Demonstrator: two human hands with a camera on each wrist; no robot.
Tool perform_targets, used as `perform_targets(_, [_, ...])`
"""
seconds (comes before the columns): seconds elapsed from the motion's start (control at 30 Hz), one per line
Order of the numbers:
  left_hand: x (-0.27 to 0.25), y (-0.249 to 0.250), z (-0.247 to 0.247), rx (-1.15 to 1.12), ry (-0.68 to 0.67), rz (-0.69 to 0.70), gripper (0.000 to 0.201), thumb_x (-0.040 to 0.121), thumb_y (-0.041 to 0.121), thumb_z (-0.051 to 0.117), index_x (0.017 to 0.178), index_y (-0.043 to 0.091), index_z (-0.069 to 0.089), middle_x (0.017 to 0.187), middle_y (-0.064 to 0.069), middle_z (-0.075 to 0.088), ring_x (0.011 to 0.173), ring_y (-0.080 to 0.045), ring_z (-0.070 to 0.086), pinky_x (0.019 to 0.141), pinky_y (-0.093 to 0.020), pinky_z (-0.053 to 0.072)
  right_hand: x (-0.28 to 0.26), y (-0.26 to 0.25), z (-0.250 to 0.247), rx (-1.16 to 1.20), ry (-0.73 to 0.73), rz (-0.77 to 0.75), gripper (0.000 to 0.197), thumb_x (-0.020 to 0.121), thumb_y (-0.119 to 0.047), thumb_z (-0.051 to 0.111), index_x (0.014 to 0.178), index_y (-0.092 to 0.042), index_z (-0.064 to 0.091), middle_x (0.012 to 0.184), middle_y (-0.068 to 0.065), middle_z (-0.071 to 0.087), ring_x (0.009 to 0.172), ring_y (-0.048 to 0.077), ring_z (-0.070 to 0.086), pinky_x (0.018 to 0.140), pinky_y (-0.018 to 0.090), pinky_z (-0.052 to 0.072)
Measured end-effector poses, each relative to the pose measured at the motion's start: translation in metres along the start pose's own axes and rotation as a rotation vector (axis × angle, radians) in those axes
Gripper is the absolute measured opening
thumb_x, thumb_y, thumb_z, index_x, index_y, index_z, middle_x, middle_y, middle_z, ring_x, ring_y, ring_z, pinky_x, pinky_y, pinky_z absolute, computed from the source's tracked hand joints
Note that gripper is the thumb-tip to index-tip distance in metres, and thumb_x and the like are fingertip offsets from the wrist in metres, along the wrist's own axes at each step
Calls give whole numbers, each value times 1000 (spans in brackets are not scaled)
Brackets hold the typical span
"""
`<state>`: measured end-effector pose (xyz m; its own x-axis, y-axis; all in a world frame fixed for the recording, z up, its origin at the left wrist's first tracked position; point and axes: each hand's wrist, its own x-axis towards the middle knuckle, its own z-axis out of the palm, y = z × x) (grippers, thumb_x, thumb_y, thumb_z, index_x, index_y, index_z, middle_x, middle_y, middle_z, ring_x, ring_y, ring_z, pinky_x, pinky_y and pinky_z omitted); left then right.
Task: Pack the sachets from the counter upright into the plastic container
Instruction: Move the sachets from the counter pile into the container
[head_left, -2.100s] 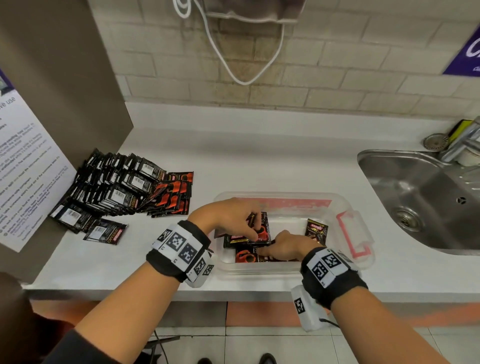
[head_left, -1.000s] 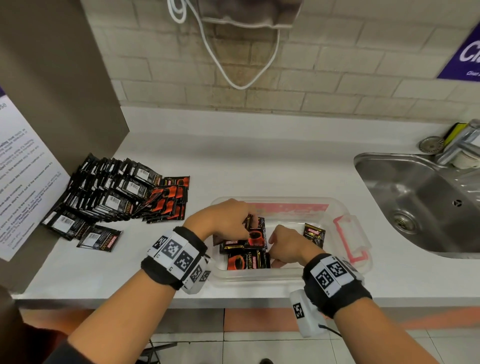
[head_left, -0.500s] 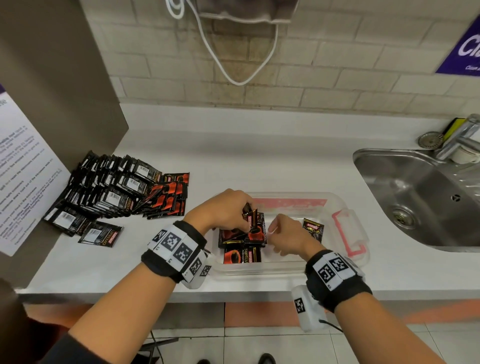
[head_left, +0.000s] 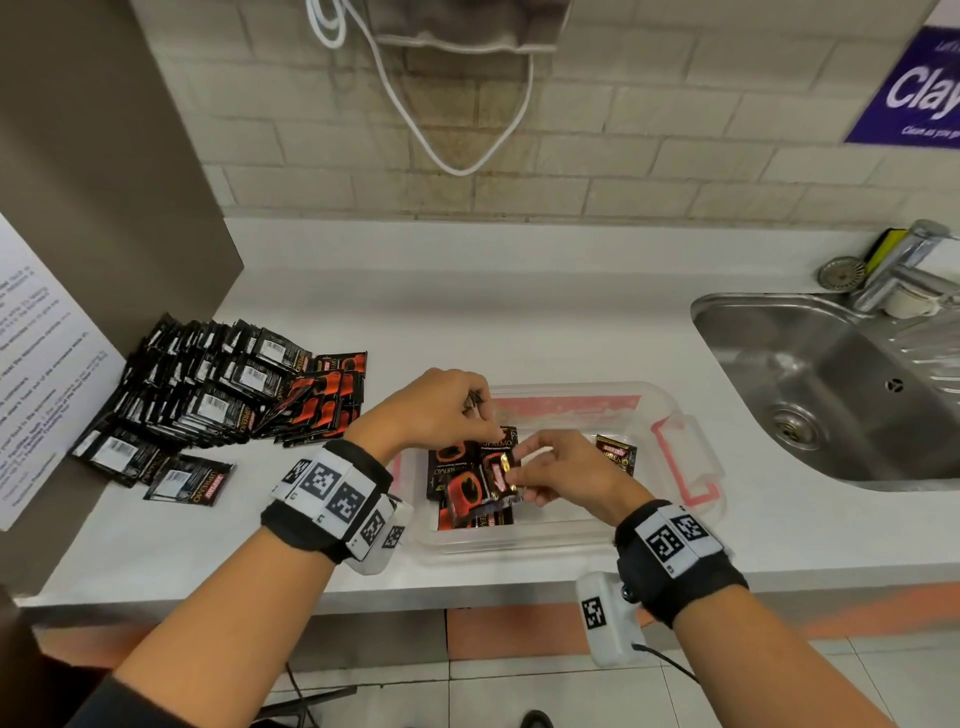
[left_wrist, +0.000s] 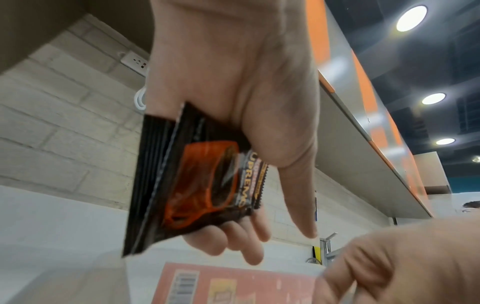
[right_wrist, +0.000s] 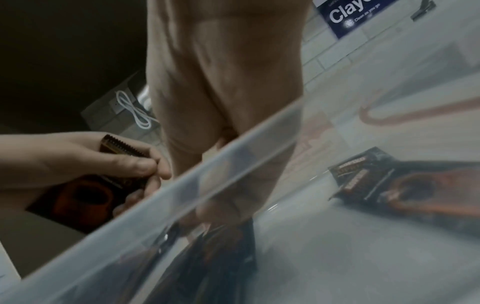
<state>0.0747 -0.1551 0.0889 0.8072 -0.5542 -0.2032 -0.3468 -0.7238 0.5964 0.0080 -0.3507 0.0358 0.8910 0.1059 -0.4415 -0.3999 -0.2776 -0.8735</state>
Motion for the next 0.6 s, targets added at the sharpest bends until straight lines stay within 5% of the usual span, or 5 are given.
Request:
perform_targets(0.13, [0,-1,0,1,31,6,19,87,38,75,95,23,66,93,7,66,90,-12,62,76,-25,49,8,8,12,-170,-33,132,44,79,-7,84,104,-11,49,72,14,69,50,15,62,50,24,52])
perform_targets(0.23, [0,1,5,3,8,6,18,89,36,74,96,21,67,92,8,64,90,-13,62,81,-29,51,16,11,16,-340,-32,142,49,76,-14,88,98,-17,45,81,9,70,53,12,65,57,25,56])
perform_targets(0.4, [0,1,12,69,-15,12,15,90,28,71,99,17,67,82,9,57,76,-11,54,65,-22,43,18,10,15,-503,-49,126,46,72,-43,88,76,-19,49,62,-2,72,48,2,62,49,19,46])
perform_targets(0.5, [0,-2,12,215,-141,-8,18,92,9,58,104,16,70,81,14,56,80,-13,54,68,-23,41,17,7,14,-580,-38,142,46,75,-54,82,61,-18,56,65,-3,74,55,2,64,56,21,49])
perform_targets(0.6, [-2,2,14,352,-330,-18,41,89,-5,44,109,17,74,80,17,54,72,-6,51,60,-18,37,18,4,18,-659,-58,133,42,80,-50,80,67,-16,58,88,6,77,83,17,70,78,33,57])
